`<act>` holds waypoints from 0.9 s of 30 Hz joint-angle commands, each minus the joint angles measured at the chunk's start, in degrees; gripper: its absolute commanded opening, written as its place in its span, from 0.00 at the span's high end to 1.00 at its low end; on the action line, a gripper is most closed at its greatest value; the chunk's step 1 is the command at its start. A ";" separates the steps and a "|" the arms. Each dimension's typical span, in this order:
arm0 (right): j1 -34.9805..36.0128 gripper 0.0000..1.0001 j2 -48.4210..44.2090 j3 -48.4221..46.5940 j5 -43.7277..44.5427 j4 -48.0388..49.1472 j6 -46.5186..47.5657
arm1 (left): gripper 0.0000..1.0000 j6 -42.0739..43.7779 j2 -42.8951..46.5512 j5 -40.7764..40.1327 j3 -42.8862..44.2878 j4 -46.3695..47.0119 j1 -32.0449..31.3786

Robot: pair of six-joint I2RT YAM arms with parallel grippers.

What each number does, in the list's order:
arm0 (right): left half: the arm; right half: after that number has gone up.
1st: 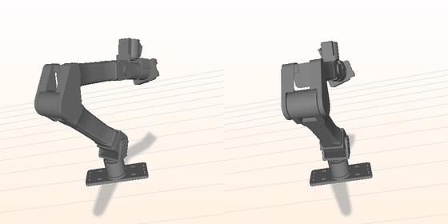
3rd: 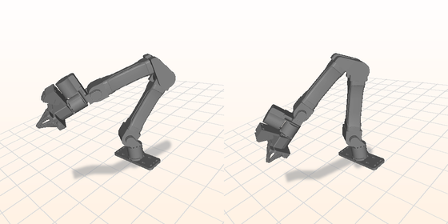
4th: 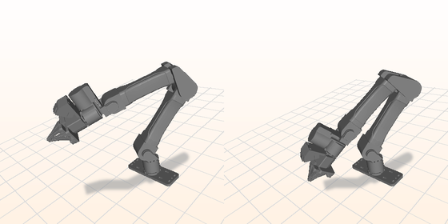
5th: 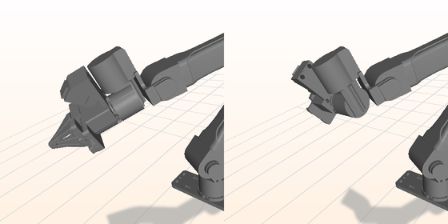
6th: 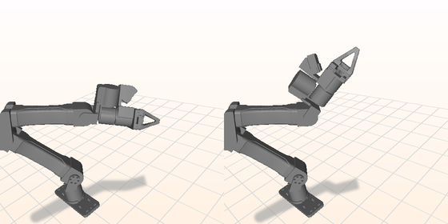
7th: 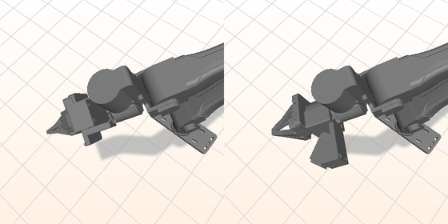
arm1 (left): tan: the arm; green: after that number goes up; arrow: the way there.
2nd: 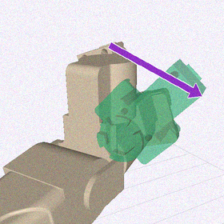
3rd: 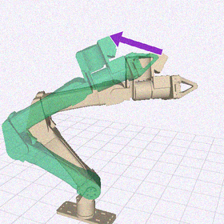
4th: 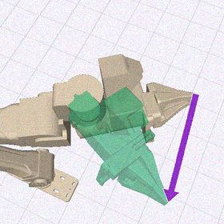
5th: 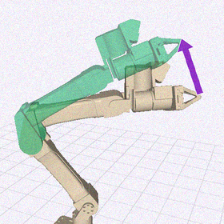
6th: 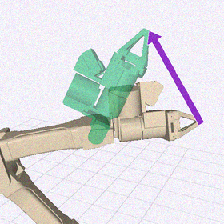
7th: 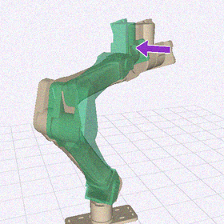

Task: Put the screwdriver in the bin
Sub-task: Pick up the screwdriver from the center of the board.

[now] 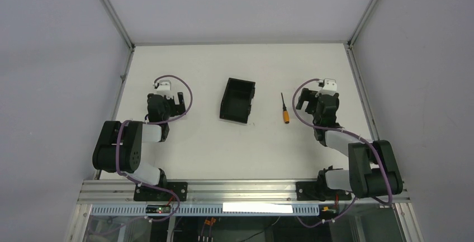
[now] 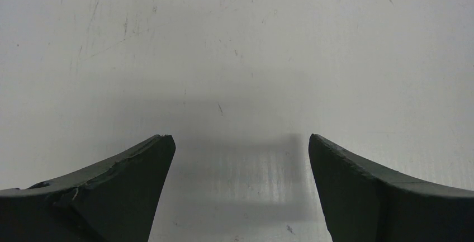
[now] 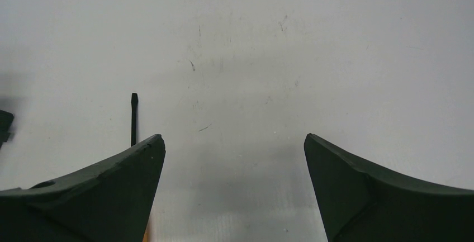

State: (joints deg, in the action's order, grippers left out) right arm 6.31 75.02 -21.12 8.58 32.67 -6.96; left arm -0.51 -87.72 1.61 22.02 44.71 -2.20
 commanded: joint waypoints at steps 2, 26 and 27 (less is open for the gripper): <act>-0.16 0.01 -6.19 -3.67 -0.76 -5.98 0.24 | 0.01 -0.28 1.37 0.24 -0.14 1.52 0.00; -0.08 0.01 -19.48 -36.31 -0.11 -45.75 3.74 | 0.01 -0.28 1.33 0.25 -0.14 1.52 0.00; -0.14 0.01 -19.27 -38.21 -0.02 -47.85 3.79 | 0.01 -0.28 1.38 0.25 -0.14 1.52 0.00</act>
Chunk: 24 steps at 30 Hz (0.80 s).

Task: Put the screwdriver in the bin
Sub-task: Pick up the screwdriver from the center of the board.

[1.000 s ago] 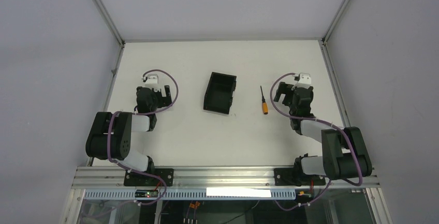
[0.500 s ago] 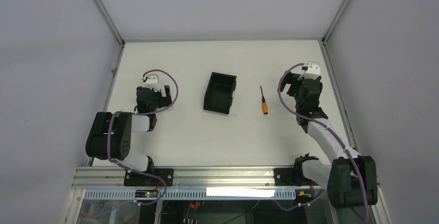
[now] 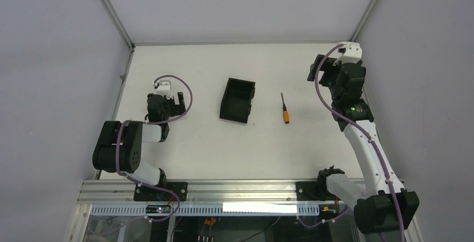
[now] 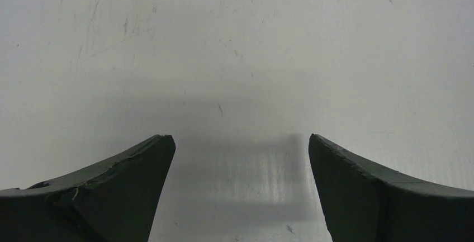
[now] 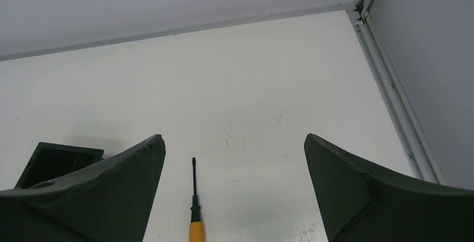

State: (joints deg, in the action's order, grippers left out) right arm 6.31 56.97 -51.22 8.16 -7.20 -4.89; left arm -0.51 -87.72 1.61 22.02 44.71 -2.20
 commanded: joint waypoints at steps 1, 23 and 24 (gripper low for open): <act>-0.15 0.01 -0.99 -10.09 0.37 -9.42 1.84 | 0.01 -0.28 1.34 0.27 -0.14 1.52 0.00; -0.16 0.01 5.43 -29.31 -3.04 -23.19 1.41 | 0.01 -0.28 1.35 0.26 -0.14 1.52 0.07; -0.13 0.01 6.01 -29.52 -3.06 -23.54 0.80 | 0.01 -0.28 1.33 0.26 -0.14 1.52 0.05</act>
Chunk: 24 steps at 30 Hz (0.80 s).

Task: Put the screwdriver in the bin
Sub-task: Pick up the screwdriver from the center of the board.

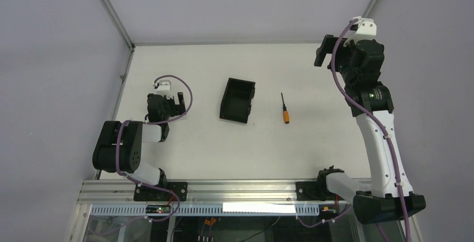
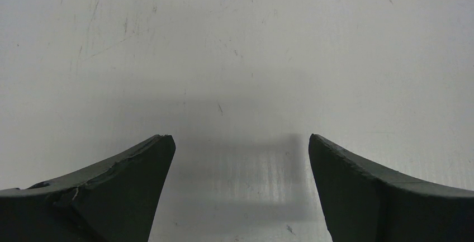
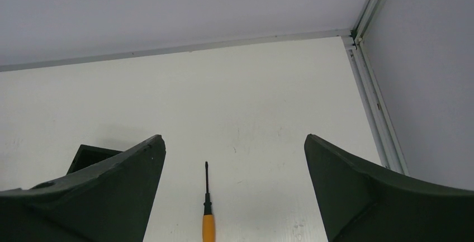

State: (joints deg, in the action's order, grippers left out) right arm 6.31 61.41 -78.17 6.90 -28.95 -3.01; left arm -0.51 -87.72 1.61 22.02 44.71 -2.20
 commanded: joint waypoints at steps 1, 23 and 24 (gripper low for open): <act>-0.14 0.01 2.32 -2.90 -1.84 -2.45 -1.89 | 0.01 -0.28 1.33 0.24 -0.14 1.52 0.03; 4.07 0.01 19.71 8.47 -9.00 -1.17 -6.64 | 0.01 -0.28 1.37 0.28 -0.14 1.53 0.03; 4.47 0.01 20.89 9.72 -8.60 -0.52 -7.14 | 0.01 -0.28 1.38 0.29 -0.14 1.55 0.00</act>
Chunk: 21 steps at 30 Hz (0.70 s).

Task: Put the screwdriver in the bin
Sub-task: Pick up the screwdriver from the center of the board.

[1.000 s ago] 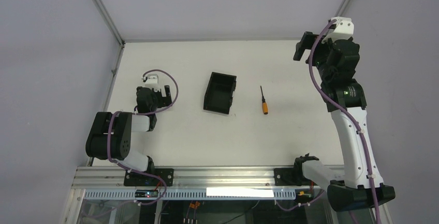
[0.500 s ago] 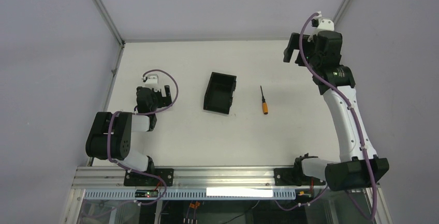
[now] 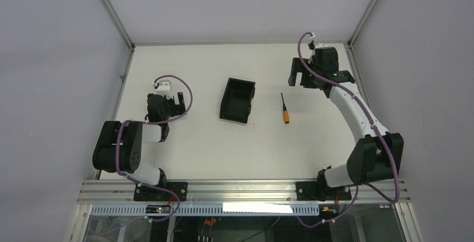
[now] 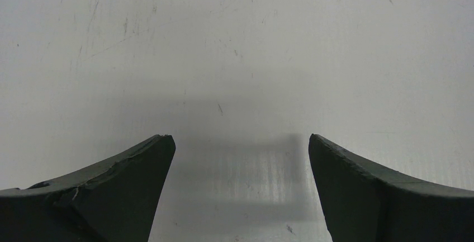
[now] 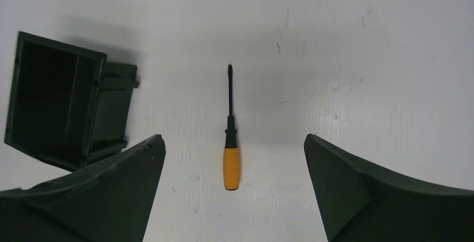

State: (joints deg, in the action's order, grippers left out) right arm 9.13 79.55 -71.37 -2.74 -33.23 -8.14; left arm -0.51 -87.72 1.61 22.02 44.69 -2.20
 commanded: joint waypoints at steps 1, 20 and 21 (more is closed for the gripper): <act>2.14 0.01 3.78 3.78 1.57 4.34 -2.24 | 0.01 -0.28 1.33 0.27 -0.13 1.55 0.04; 9.80 0.15 17.61 12.40 10.84 9.78 -5.65 | 0.01 -0.28 1.35 0.30 -0.14 1.54 0.00; 9.97 0.18 17.88 12.36 11.16 9.58 -5.59 | 0.01 -0.28 1.33 0.29 -0.13 1.53 0.05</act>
State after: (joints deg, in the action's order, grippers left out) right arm 18.24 96.66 -59.11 5.76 -25.82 -12.78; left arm -0.51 -87.72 1.61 22.02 44.71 -2.20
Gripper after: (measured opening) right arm 0.864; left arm 0.992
